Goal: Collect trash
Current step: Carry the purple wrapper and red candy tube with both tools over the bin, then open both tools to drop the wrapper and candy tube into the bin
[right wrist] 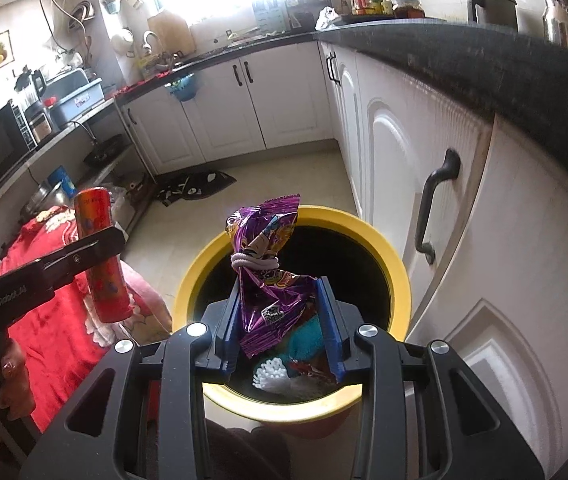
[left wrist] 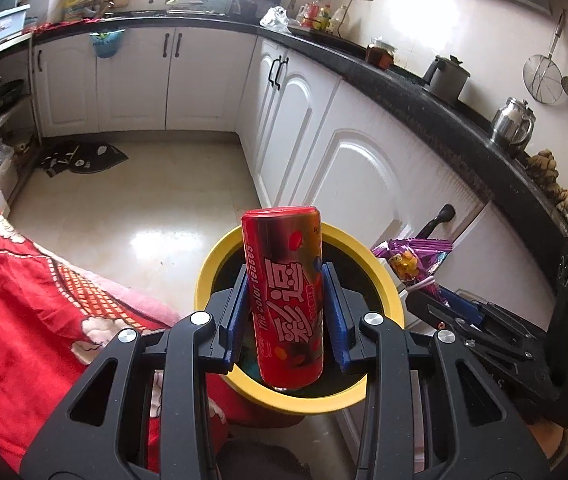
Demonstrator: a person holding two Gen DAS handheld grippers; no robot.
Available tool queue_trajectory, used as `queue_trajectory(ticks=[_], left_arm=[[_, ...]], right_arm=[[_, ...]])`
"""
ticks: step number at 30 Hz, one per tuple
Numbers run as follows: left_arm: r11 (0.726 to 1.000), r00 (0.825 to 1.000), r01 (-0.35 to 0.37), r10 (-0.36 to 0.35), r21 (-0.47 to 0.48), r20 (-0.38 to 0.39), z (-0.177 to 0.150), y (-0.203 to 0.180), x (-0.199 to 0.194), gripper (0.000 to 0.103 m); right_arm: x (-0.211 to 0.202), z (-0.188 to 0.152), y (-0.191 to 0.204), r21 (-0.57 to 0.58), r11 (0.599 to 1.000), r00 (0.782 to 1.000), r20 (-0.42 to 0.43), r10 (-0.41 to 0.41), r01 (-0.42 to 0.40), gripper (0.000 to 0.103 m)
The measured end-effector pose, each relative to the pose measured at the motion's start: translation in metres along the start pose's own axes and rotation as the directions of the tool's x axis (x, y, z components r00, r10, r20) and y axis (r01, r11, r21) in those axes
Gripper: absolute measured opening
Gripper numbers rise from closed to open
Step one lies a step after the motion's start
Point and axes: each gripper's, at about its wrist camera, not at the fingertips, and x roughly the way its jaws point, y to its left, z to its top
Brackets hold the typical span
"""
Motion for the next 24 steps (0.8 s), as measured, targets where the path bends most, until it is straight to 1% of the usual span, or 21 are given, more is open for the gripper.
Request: queue_trajectory(ticks=[10,16,23,24], left_arm=[[1.000,0.997,0.014,-0.014,-0.002,-0.073,-0.006,0.004,0.031,0.028],[1.000,0.994,0.017,-0.017,-0.002,-0.107,-0.010,0.005,0.043,0.028],[1.000,0.992,0.002,-0.001,0.005,-0.126,-0.010,0.004,0.052,0.028],[1.000,0.991,-0.003,0.003,0.000,-0.131,-0.010,0.006,0.053,0.030]], right_arm=[[0.030,-0.015,0.000,-0.007,1.000,0.998,-0.064,-0.023,0.023,0.034],[0.042,-0.016,0.000,-0.010,0.999,0.996,-0.076,-0.043,0.043,0.037],[0.048,-0.020,-0.004,-0.008,0.998,0.995,-0.082,-0.059,0.058,0.040],[0.048,-0.020,-0.004,-0.008,0.998,0.995,-0.083,-0.060,0.060,0.040]])
